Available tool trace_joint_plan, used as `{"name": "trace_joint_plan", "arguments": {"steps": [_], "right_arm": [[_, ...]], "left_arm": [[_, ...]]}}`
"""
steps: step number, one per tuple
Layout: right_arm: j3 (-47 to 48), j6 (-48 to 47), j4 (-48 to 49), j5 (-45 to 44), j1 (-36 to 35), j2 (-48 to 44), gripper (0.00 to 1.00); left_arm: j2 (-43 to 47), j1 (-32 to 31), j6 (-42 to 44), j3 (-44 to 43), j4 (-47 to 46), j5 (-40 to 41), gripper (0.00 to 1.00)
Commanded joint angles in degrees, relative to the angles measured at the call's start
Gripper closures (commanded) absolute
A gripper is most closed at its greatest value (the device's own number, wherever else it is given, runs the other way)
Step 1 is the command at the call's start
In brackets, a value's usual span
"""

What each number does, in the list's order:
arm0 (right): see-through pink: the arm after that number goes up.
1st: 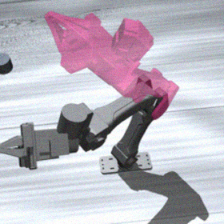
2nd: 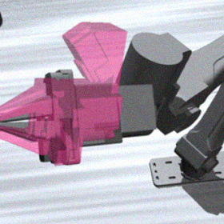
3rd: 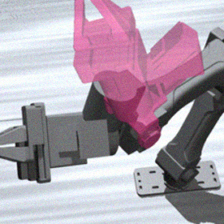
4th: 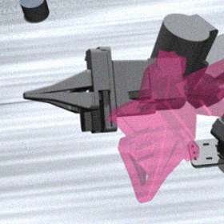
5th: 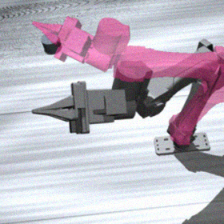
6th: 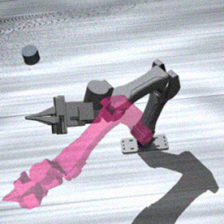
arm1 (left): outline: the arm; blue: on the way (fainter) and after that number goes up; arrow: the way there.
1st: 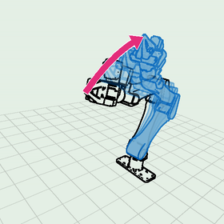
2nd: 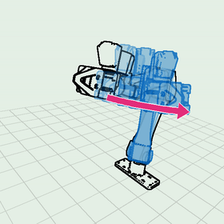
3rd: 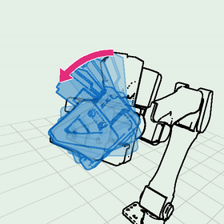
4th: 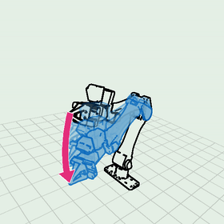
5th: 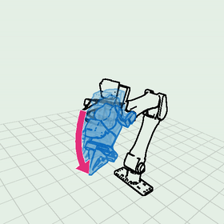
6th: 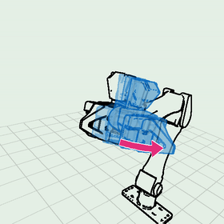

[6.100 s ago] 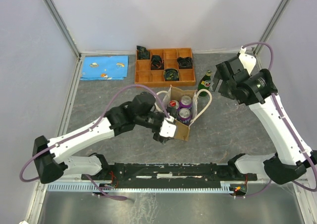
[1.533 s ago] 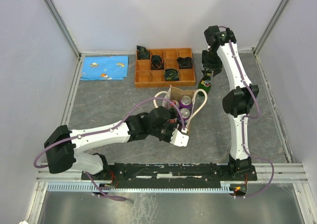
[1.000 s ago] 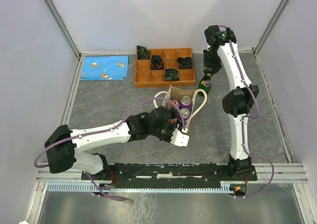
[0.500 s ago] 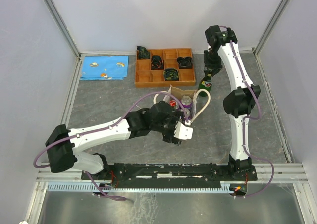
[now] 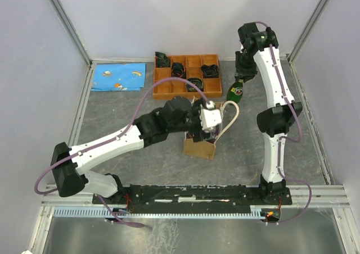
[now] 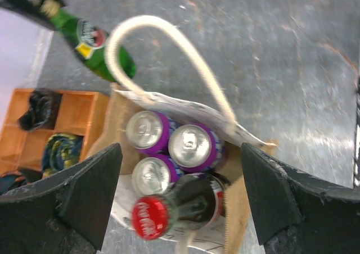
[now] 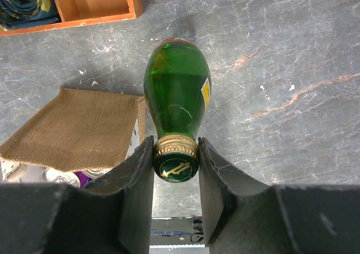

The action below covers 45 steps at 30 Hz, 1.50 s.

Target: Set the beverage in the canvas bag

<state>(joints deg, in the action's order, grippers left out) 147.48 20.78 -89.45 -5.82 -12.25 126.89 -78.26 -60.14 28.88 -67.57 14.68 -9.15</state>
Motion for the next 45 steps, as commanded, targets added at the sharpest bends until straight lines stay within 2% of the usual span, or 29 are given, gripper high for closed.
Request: {"name": "trace_joint_plan", "arguments": {"steps": [1, 13, 22, 37, 45], "right_arm": [[6.09, 0.97, -0.72, 0.99, 0.21, -7.88, 1.00], [5.35, 2.71, -2.80, 4.79, 0.22, -16.12, 1.00], [5.21, 4.20, -5.19, 7.87, -0.50, -21.38, 1.00], [2.97, 6.88, -6.25, 5.72, -8.93, -26.58, 1.00], [-1.66, 8.84, -5.18, 3.50, -15.29, -28.87, 1.00]], "left_arm": [[2.33, 4.17, -11.56, -5.64, -2.24, 2.02, 0.08], [6.99, 13.05, -18.60, -2.44, 0.62, 2.36, 0.09], [8.80, 18.09, -20.54, 0.99, -0.86, 4.10, 0.10], [9.03, 21.29, -23.48, 3.80, -1.35, 5.24, 0.10], [8.74, 21.38, -23.49, 4.20, -1.56, 5.10, 0.11]]}}
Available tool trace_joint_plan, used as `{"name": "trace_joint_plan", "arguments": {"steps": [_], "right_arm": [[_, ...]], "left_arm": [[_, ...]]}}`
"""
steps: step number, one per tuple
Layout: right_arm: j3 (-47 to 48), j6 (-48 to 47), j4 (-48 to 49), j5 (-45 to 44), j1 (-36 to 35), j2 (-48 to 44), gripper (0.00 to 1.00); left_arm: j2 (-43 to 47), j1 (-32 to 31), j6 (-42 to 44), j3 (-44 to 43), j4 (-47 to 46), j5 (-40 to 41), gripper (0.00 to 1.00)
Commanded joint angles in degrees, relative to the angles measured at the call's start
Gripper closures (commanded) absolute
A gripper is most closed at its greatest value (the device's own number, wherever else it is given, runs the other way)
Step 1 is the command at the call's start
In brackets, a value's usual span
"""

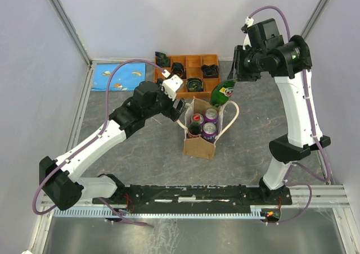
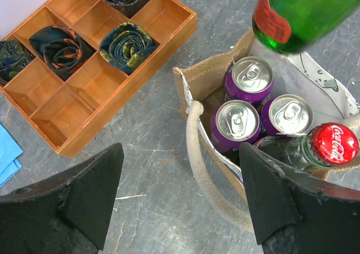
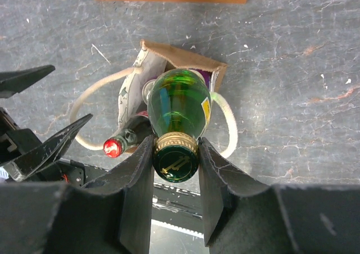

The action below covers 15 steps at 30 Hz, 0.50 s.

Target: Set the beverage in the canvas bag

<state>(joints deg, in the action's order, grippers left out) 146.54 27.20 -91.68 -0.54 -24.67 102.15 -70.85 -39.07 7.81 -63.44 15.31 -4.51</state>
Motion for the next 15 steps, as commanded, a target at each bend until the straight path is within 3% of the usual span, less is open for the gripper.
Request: {"name": "trace_joint_plan", "arguments": {"steps": [1, 15], "right_arm": [[-2.10, 2.85, -3.02, -2.42, -4.02, -4.82, 1.00], [-17.85, 7.19, -0.10, -6.51, -11.90, -11.76, 1.00]], "left_arm": [[1.33, 0.30, -2.45, 0.15, -2.21, 0.47, 0.11], [1.54, 0.35, -2.82, 0.85, -2.30, 0.11, 0.11]]}}
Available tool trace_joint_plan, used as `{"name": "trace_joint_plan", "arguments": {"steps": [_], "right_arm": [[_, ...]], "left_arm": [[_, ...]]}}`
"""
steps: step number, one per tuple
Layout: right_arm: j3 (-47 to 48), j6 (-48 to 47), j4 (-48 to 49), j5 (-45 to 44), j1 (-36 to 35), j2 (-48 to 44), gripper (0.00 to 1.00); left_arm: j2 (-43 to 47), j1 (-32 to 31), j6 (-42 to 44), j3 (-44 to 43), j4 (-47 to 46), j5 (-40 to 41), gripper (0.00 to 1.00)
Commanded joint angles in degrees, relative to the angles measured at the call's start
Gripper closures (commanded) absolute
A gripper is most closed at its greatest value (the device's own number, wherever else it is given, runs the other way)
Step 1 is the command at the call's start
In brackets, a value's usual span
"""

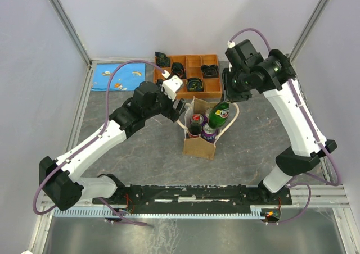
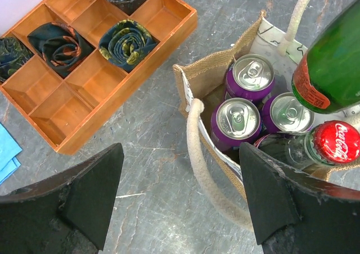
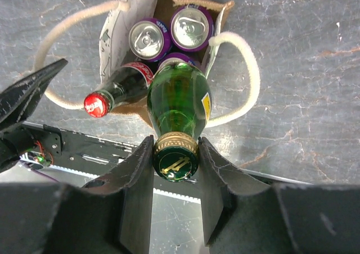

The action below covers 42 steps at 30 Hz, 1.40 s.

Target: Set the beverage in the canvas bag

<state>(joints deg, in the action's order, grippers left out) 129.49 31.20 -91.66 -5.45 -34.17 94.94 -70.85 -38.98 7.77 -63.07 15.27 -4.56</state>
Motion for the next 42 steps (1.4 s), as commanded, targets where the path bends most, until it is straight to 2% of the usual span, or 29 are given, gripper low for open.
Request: {"name": "trace_joint_plan", "arguments": {"steps": [1, 22, 33, 42], "right_arm": [[-1.47, 3.59, 0.11, -1.84, -3.07, -4.61, 1.00], [-11.36, 10.30, 3.09, -4.83, -15.49, -6.08, 1.00], [-14.36, 10.15, 4.07, -3.73, -16.97, -5.42, 1.00], [-22.71, 10.12, 8.81, -2.50, -17.29, -5.93, 1.00]], "left_arm": [[1.65, 0.23, -2.76, 0.61, -2.26, 0.16, 0.11], [2.65, 0.22, -2.80, 2.38, -2.36, -0.36, 0.11], [2.56, 0.15, -2.67, 2.72, -2.42, -0.51, 0.11], [2.73, 0.18, -2.71, 3.65, -2.58, -0.63, 0.12]]}}
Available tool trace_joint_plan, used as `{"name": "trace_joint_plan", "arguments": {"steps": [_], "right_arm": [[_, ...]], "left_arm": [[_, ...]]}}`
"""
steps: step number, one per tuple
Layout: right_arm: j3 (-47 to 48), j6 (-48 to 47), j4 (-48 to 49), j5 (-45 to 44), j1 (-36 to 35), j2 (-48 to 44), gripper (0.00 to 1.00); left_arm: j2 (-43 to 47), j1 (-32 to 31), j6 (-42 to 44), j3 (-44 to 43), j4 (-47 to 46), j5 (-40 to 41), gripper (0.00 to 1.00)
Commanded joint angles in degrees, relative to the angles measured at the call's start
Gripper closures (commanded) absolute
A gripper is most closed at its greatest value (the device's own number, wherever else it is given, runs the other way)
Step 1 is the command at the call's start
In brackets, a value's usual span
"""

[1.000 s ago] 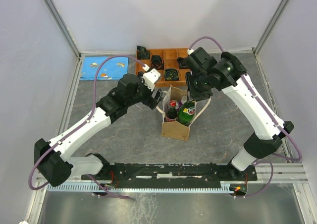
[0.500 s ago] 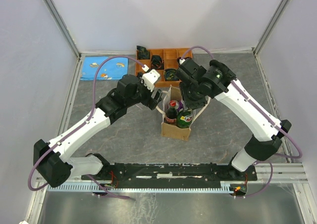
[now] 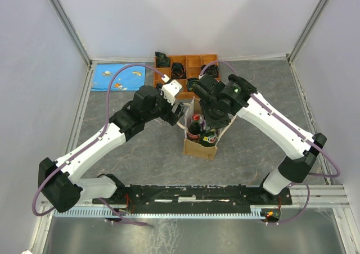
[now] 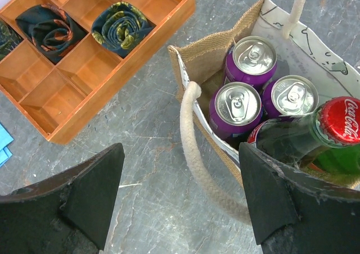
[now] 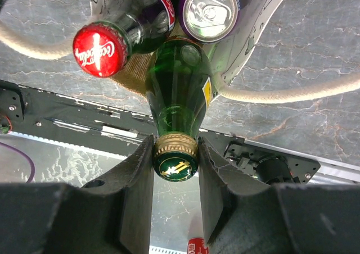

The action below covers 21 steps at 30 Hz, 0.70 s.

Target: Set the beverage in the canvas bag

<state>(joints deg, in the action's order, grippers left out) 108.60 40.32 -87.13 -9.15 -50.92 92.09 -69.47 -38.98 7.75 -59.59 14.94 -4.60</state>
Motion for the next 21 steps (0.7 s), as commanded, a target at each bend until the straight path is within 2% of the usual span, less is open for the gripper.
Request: {"name": "trace_joint_plan", "arguments": {"steps": [1, 9, 21], "right_arm": [[-2.20, 0.99, 4.45, 1.03, -0.51, -2.92, 1.00], [-5.26, 0.21, 7.02, -0.51, -0.50, -1.83, 1.00], [-15.37, 0.06, 13.46, -0.88, -0.50, -2.89, 1.00]], "left_arm": [[1.36, 0.22, -2.67, 0.21, -2.30, -0.58, 0.12], [1.44, 0.22, -2.91, 0.65, -2.45, -0.93, 0.12], [1.79, 0.22, -3.09, 1.06, -2.41, -1.00, 0.12]]}}
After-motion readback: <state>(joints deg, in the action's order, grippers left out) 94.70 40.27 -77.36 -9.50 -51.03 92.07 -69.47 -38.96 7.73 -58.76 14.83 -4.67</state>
